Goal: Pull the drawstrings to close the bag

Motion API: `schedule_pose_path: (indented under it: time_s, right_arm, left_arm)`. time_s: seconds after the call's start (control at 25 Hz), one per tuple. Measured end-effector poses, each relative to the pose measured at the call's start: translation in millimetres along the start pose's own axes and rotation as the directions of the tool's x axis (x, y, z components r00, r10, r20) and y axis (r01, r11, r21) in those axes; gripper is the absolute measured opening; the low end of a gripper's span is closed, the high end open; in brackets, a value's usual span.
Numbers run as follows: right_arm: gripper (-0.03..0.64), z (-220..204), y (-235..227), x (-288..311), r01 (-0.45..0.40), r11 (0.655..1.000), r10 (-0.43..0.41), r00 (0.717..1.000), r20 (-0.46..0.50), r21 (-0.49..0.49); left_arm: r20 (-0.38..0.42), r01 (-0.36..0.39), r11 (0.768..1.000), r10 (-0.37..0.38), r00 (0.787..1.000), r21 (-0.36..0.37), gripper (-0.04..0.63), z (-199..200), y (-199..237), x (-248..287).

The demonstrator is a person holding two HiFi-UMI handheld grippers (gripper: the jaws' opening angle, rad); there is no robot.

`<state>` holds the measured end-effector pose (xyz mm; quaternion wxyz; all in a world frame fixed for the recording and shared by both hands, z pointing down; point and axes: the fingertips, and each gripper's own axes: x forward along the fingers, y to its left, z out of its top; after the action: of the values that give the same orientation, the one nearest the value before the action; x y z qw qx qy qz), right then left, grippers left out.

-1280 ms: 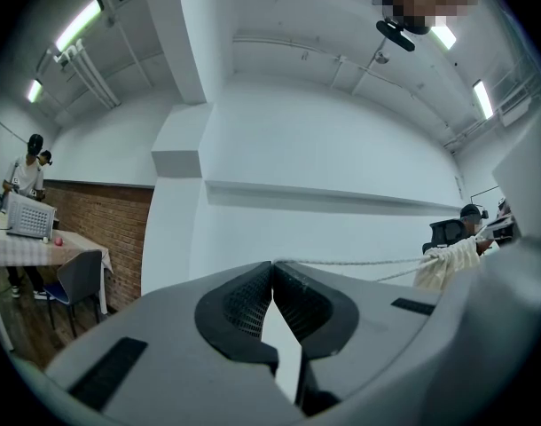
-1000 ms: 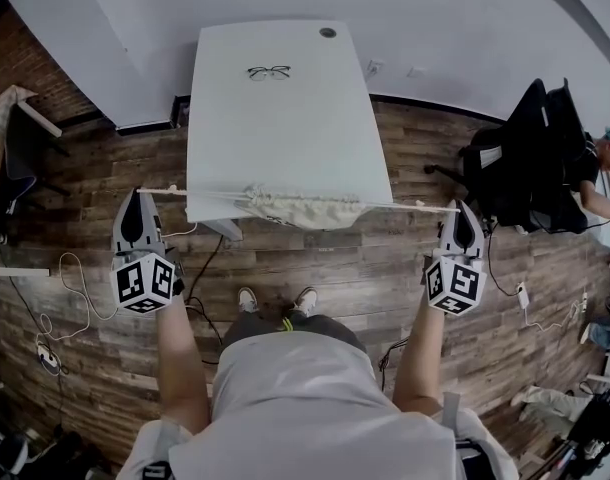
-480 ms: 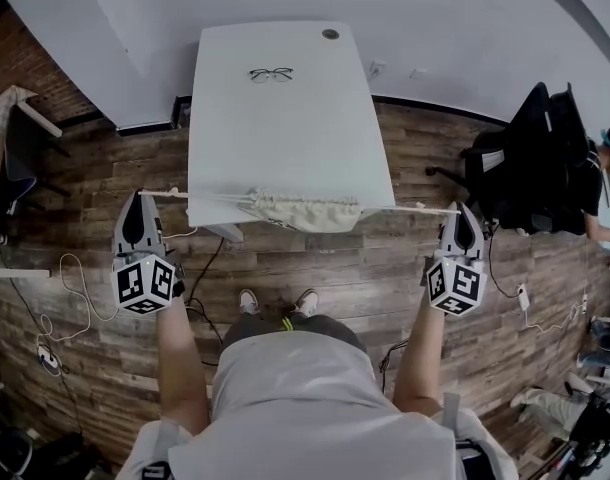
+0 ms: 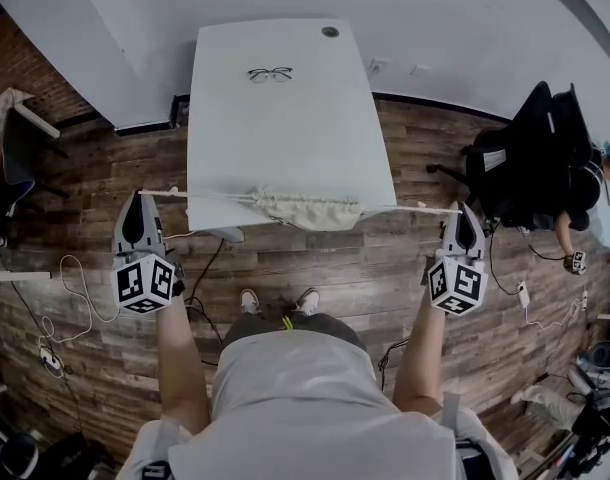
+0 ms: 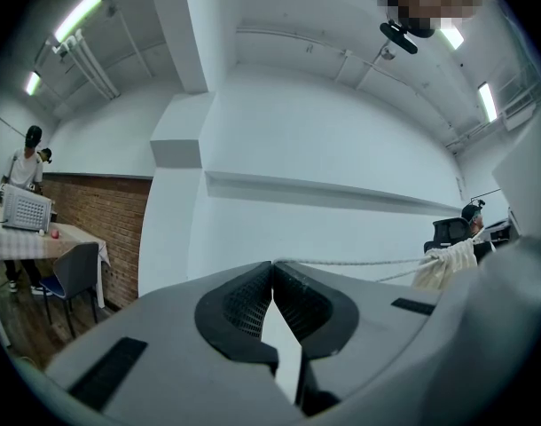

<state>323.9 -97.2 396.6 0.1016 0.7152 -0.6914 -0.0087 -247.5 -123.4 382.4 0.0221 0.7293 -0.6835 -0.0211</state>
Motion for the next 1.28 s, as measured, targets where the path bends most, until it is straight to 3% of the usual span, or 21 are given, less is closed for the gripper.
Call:
schedule_pose_path:
  time_s: [0.52,1.04,1.28]
  right_arm:
    - [0.035,-1.4,1.8,17.4,-0.006,1.0,0.006,1.0,-0.005,-0.004]
    - [0.035,5.5,-9.3,32.1,0.005,0.999,-0.004,1.0,-0.006,0.049]
    - [0.035,12.4,-4.9,34.9,0.005,0.999,-0.006,1.0,0.005,0.051]
  left_arm:
    - [-0.002,-0.002,1.0,0.002,1.0,-0.013,0.02,-4.8,3.2,17.5]
    - [0.03,0.035,0.998,-0.036,0.999,0.054,0.02,14.5,-13.4,32.0]
    - [0.036,0.054,0.998,-0.055,0.998,0.031,0.02,15.2,-18.3,36.3]
